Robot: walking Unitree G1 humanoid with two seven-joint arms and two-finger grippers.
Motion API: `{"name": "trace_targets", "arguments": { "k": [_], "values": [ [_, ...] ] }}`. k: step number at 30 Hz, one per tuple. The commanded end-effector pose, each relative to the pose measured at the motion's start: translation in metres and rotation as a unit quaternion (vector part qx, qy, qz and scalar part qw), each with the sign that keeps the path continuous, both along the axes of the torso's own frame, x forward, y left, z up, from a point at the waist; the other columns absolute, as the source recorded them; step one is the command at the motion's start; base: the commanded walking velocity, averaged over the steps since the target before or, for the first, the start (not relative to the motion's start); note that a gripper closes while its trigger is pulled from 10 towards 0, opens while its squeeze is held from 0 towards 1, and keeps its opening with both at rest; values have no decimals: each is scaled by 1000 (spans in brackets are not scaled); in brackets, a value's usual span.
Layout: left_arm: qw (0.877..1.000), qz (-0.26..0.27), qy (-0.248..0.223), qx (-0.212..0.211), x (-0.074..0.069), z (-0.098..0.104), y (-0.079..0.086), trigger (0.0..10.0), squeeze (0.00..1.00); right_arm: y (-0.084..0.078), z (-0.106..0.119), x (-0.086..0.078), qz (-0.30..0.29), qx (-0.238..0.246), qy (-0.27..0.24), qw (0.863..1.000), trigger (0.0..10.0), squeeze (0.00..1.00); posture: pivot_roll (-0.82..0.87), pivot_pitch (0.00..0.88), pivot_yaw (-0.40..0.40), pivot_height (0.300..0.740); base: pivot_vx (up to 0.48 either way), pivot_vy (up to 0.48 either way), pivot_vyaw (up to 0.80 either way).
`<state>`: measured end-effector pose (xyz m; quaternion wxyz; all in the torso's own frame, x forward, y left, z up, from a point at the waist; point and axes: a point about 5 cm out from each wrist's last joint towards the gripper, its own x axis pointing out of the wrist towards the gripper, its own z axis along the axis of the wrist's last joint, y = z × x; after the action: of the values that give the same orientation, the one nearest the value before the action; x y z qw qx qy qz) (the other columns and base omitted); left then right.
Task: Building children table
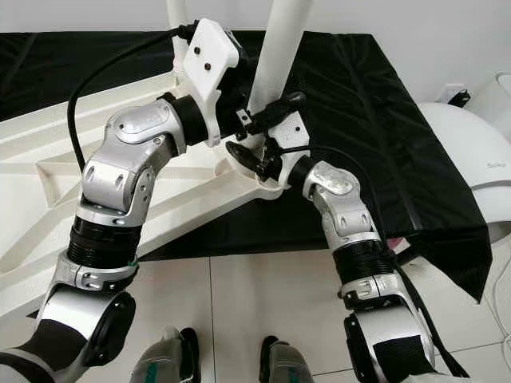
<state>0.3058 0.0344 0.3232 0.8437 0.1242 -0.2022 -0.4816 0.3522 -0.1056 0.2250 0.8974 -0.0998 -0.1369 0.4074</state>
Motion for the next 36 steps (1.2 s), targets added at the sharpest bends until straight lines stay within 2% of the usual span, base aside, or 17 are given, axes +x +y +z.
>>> {"name": "trace_targets", "arguments": {
  "k": [1,3,4,7,8,22,27,28,31,32,36],
  "values": [
    [999,41,0,-29,3,5,0,0,0,1,1,-3,6,-9,-15,1000,10000,0,-82,135,-25,740,0,0,0],
    [999,40,1,-28,3,6,0,0,0,1,1,-4,7,-10,-17,1000,10000,0,-80,133,-25,740,0,0,0],
    [999,40,2,-25,3,5,0,8627,0,1,1,-4,7,-11,-19,1000,10000,0,-80,132,-24,740,0,0,0],
    [999,41,3,-22,3,5,-1,8627,0,1,1,-4,8,-11,-20,1000,10000,0,-79,132,-24,740,0,0,0],
    [999,40,2,-20,3,5,-1,10000,0,1,1,-4,8,-10,-21,1000,10000,0,-79,133,-24,740,0,0,0],
    [999,48,2,-20,6,6,1,10000,0,-1,4,-4,7,5,-18,1000,10000,0,-79,150,-26,740,0,0,0],
    [998,54,2,-21,7,8,3,10000,0,-3,5,-3,12,23,-6,1000,10000,0,-79,156,-27,740,0,0,0],
    [998,55,2,-22,8,9,4,10000,0,-4,5,-3,12,31,-1,999,10000,1000,-79,156,-27,740,0,0,0],
    [998,56,3,-23,8,9,4,10000,0,-5,6,-2,7,34,-2,999,10000,1000,-79,156,-27,740,0,0,0],
    [998,57,4,-23,9,9,4,10000,0,-6,8,-3,6,36,-6,999,10000,0,-81,159,-26,740,0,0,0],
    [998,59,4,-24,10,10,5,10000,0,-6,10,-3,9,39,-11,999,10000,0,-82,162,-26,740,0,0,0]
  ]
}}
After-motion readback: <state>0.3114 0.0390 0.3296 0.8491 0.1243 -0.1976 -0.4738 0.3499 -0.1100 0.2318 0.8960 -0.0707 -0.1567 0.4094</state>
